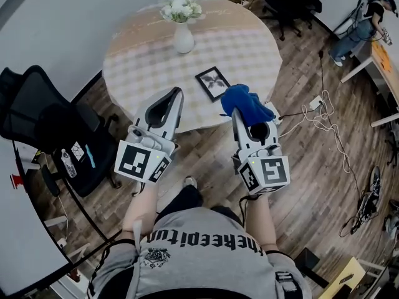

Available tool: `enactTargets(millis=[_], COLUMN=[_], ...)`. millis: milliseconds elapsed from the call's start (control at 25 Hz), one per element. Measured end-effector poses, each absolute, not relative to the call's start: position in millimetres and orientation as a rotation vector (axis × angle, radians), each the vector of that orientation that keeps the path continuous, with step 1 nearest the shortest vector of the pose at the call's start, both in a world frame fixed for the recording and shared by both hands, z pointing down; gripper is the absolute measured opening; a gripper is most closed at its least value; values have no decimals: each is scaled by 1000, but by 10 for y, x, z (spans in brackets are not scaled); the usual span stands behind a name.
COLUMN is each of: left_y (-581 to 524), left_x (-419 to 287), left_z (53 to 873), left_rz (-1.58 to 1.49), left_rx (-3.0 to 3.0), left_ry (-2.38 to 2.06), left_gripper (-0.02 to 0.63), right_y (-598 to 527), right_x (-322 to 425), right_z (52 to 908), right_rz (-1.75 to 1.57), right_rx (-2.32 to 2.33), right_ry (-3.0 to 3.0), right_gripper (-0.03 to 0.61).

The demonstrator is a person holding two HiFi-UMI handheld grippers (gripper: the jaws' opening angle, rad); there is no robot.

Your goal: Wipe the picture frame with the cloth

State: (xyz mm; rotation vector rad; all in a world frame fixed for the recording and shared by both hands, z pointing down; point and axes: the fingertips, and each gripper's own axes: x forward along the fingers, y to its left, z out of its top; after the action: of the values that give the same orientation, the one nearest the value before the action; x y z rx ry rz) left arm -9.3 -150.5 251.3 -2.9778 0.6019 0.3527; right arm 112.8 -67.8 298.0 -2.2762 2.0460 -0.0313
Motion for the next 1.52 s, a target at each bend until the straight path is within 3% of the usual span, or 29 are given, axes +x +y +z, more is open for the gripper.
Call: enactTargets(millis=[640,1240,1520], left_y=[-2083,-2597,-2890], left_x=[147,520,641], left_z=[2709,2814,2813], left_rz=[335,322,326], left_rx=[-3057,-3043,-3015], left_ry=[452,493,601], left_gripper=[20,20,20], right_y=[-1124,-1847,-2229], right_x=[1235,1336,1610], right_z=[3221,3355,3587], right_rz=[-85,43,-95], right_rx=[-2418,-2369,-2312], right_ry=[1963,2240,2280], right_gripper=[137,132,132])
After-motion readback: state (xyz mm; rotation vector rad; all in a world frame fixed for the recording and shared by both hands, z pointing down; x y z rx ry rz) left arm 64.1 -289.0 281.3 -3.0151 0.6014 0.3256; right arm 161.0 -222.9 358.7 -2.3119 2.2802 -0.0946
